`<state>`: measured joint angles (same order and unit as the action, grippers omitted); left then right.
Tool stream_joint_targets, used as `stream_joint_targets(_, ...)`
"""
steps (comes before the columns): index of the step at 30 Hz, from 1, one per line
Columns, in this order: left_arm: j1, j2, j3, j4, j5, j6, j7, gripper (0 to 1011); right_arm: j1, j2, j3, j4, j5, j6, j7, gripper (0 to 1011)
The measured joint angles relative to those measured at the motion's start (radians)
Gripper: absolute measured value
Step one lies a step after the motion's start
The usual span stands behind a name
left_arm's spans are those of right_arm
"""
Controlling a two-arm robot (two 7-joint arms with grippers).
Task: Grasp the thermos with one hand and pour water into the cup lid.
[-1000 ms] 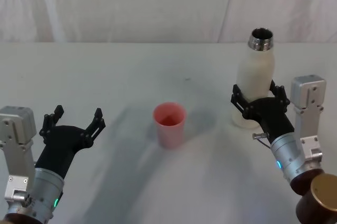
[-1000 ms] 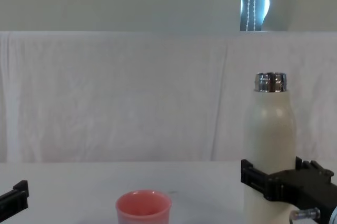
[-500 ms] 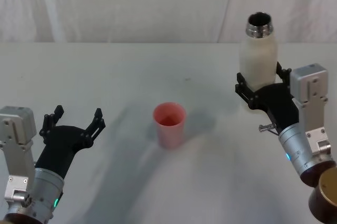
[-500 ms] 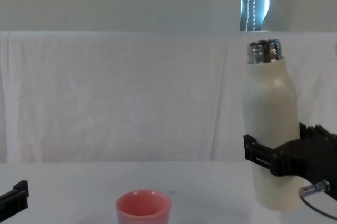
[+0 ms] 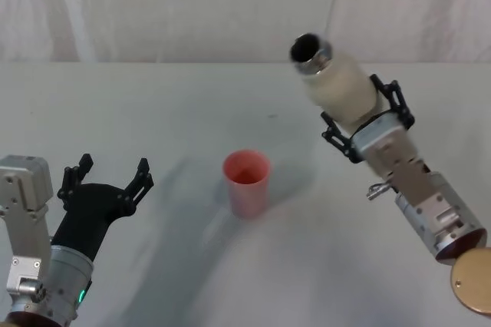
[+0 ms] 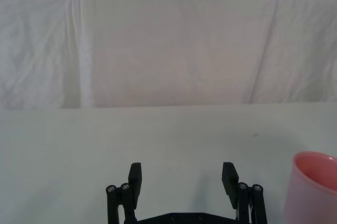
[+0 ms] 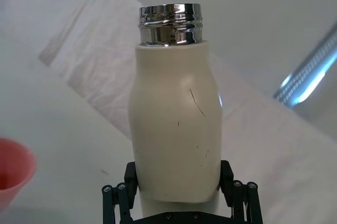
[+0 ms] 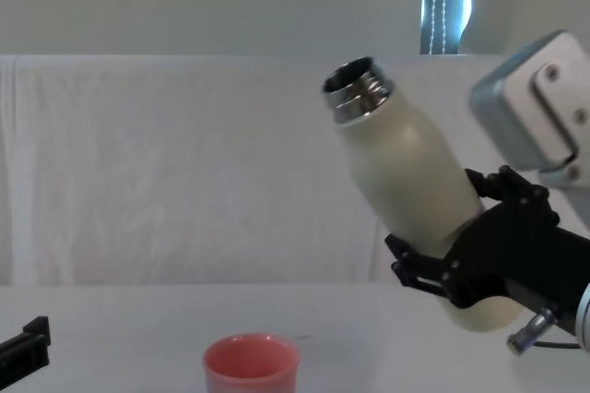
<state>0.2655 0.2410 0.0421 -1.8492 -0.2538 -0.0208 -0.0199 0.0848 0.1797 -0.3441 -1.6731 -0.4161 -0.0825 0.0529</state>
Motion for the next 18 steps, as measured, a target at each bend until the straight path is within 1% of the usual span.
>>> stream_joint_targets(1,0.0,0.0,0.0,0.0,0.0,0.0,0.0,1001,0.002,0.009,-0.011,-0.001,-0.026,-0.005,-0.003,957)
stream_joint_targets(8,0.0,0.0,0.0,0.0,0.0,0.0,0.0,1001,0.008,0.03,-0.043,0.008,-0.115,-0.02,-0.031,957)
stream_joint_targets(9,0.0,0.0,0.0,0.0,0.0,0.0,0.0,1001,0.009,0.034,-0.05,0.014,-0.138,-0.024,-0.044,957)
stream_joint_targets(12,0.0,0.0,0.0,0.0,0.0,0.0,0.0,1001,0.012,0.039,-0.06,0.025,-0.173,-0.029,-0.062,957)
stream_joint_targets(14,0.0,0.0,0.0,0.0,0.0,0.0,0.0,1001,0.019,0.046,-0.076,0.043,-0.215,-0.03,-0.078,957)
stream_joint_targets(18,0.0,0.0,0.0,0.0,0.0,0.0,0.0,1001,0.027,0.051,-0.092,0.063,-0.249,-0.029,-0.088,957)
